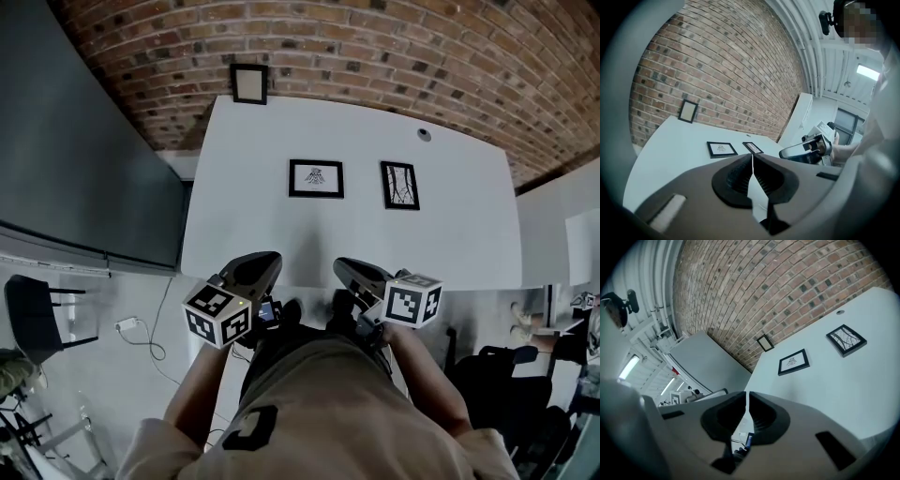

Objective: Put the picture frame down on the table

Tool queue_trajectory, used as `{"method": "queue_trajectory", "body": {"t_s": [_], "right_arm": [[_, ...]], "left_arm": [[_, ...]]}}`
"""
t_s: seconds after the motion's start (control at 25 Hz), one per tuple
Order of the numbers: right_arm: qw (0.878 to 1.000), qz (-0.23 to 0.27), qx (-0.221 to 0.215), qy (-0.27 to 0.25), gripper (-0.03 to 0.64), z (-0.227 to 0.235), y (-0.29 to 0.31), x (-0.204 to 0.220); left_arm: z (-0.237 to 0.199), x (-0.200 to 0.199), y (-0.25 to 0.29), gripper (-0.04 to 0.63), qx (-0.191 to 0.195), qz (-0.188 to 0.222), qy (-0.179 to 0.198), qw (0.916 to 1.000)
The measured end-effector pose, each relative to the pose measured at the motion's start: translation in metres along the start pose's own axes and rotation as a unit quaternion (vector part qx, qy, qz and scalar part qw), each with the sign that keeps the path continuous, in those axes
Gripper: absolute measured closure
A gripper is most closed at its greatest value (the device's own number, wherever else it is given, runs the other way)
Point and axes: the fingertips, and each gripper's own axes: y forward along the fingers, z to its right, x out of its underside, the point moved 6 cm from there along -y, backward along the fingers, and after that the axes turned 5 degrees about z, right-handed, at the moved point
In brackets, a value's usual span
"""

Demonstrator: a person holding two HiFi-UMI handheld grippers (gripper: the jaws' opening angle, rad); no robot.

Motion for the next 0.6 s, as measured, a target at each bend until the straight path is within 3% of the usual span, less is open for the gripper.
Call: {"method": "queue_trajectory", "body": {"t_s": [0.6], "right_arm": [[1.0, -0.001, -0.022, 0.018, 0.598, 0.0, -0.027, 0.018]], "left_arm": [[0.029, 0.003, -0.002, 0.586, -0.002, -0.005, 0.02, 0.9998]]}}
